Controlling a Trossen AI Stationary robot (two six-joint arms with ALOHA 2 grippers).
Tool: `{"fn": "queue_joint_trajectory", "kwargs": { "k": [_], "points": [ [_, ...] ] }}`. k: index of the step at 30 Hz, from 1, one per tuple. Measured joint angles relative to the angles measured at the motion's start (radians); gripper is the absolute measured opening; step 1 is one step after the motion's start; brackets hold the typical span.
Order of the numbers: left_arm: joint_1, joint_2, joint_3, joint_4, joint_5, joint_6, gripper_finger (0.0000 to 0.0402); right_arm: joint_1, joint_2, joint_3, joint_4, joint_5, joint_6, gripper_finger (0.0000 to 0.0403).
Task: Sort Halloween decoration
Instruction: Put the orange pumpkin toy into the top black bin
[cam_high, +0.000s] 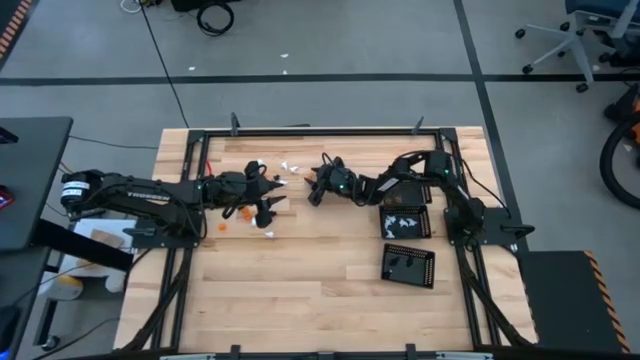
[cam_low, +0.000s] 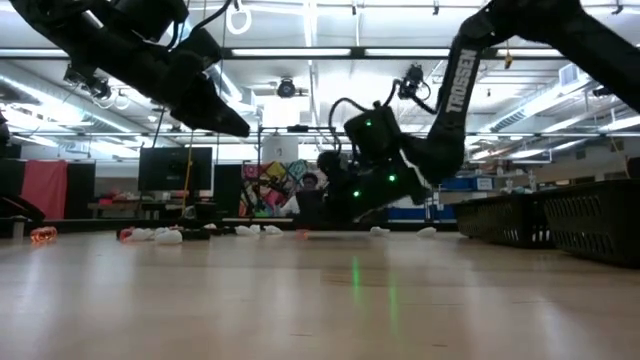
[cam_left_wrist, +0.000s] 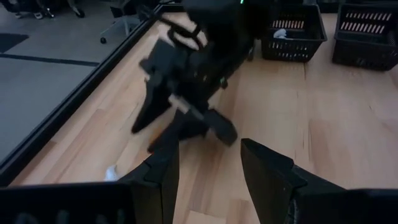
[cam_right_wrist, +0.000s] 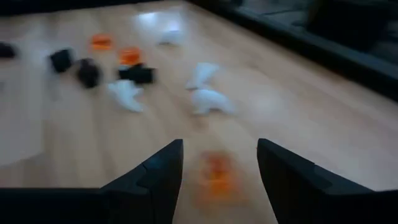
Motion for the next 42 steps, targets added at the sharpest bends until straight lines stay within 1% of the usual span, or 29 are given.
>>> {"fn": "queue_joint_trajectory", "kwargs": {
  "k": [2, 5, 12, 17, 21, 28, 31, 34, 36, 42],
  "points": [
    [0.0, 0.0, 0.0, 0.003, 0.0, 0.001, 0.0157, -0.001, 0.039, 0.026, 0.014, -0.026, 0.003, 0.0211],
    [0.0, 0.0, 0.0, 0.003, 0.0, 0.001, 0.0157, 0.013, 0.064, 0.054, 0.011, -0.009, 0.006, 0.0211],
    [0.0, 0.0, 0.0, -0.001, 0.0, 0.001, 0.0157, 0.035, 0.056, 0.046, -0.013, -0.008, -0.008, 0.0204],
    [0.0, 0.0, 0.0, -0.007, 0.0, 0.002, 0.0157, 0.045, 0.056, 0.044, -0.02, -0.031, -0.012, 0.0191],
    [0.0, 0.0, 0.0, -0.009, 0.0, 0.001, 0.0157, 0.047, 0.056, 0.043, -0.022, -0.041, -0.014, 0.0169],
    [-0.003, 0.0, 0.0, -0.011, 0.0, 0.0, 0.0157, 0.048, 0.057, 0.043, -0.022, -0.07, -0.013, 0.0112],
    [-0.003, 0.0, 0.0, -0.012, 0.0, 0.0, 0.0157, 0.048, 0.055, 0.042, -0.023, -0.077, -0.013, 0.0103],
    [-0.003, 0.0, 0.0, -0.013, 0.0, 0.0, 0.0157, 0.048, 0.027, 0.041, -0.075, -0.09, -0.015, 0.011],
    [-0.003, 0.0, 0.0, -0.017, 0.0, 0.0, 0.0157, 0.05, -0.009, 0.039, -0.146, -0.098, -0.017, 0.0116],
    [-0.003, 0.0, 0.0, -0.018, 0.0, 0.0, 0.0157, 0.058, -0.108, 0.036, -0.337, -0.134, -0.045, 0.0114]
  ]
}}
